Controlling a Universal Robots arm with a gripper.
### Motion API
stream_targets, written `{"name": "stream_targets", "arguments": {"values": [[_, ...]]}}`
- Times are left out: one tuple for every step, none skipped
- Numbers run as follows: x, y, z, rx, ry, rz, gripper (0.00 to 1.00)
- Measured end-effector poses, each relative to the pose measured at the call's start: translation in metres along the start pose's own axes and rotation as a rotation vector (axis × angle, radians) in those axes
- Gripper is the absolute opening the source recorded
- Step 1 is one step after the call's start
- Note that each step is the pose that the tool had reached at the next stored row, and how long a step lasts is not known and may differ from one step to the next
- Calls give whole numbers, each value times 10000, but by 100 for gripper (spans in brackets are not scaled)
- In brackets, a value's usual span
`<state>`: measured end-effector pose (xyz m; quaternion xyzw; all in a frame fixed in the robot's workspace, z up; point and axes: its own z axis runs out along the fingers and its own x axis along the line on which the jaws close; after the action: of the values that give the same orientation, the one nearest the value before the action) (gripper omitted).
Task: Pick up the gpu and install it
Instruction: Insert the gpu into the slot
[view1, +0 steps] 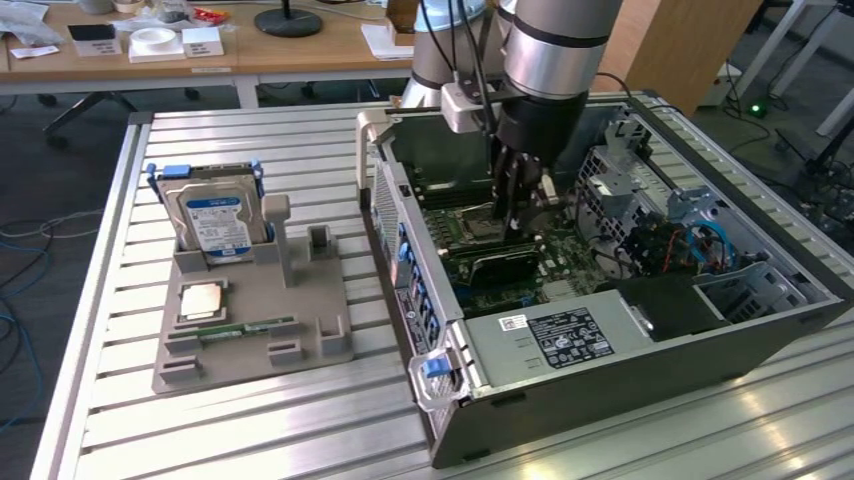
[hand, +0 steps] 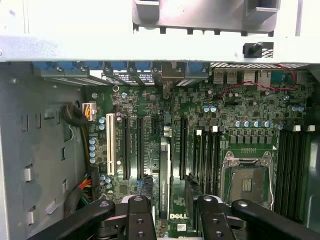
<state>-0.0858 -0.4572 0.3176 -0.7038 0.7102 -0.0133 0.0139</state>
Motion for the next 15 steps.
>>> {"name": "stream_targets", "arguments": {"values": [[0, -1, -14, 0, 2, 0, 39], [0, -1, -27, 0, 1, 0, 39], [0, -1, -40, 0, 0, 0, 39], [0, -2, -55, 0, 0, 0, 39], [0, -2, -71, 0, 0, 0, 39], [0, -3, -86, 0, 1, 0, 39], [0, -4, -103, 0, 1, 0, 39], [0, -4, -117, 0, 1, 1, 39], [0, -5, -127, 0, 1, 0, 39], [0, -5, -129, 1, 0, 1, 39], [0, -5, -129, 1, -1, 0, 39], [0, -5, -129, 1, -1, 0, 39], [0, -5, -129, 1, 0, 0, 39], [0, -5, -129, 0, 0, 0, 39], [-1, -5, -130, 0, 2, 0, 39]]}}
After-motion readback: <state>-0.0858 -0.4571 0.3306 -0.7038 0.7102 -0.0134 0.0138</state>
